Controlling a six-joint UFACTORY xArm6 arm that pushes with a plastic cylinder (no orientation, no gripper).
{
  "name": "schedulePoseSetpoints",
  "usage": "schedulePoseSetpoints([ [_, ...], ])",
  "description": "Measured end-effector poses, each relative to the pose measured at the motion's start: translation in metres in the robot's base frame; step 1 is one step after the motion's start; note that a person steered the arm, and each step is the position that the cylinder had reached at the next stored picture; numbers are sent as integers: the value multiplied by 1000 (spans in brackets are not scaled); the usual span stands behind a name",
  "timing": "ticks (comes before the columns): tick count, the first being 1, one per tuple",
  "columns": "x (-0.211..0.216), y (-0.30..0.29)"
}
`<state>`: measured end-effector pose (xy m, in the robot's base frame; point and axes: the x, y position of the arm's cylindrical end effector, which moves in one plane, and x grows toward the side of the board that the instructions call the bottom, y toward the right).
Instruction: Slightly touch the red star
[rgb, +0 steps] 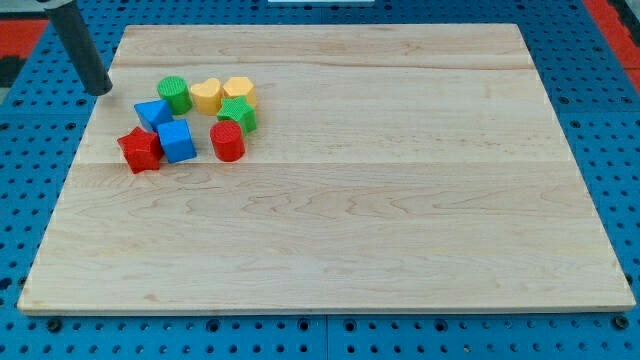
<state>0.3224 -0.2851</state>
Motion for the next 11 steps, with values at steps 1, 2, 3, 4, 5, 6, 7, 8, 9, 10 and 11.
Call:
schedulePoseSetpoints([
  [1,9,-7],
  [2,36,-12],
  [3,87,-18],
  [4,142,-16],
  [5,155,31],
  [6,155,73],
  [7,148,75],
  [8,134,68],
  [9,131,62],
  [10,131,62],
  [11,144,46],
])
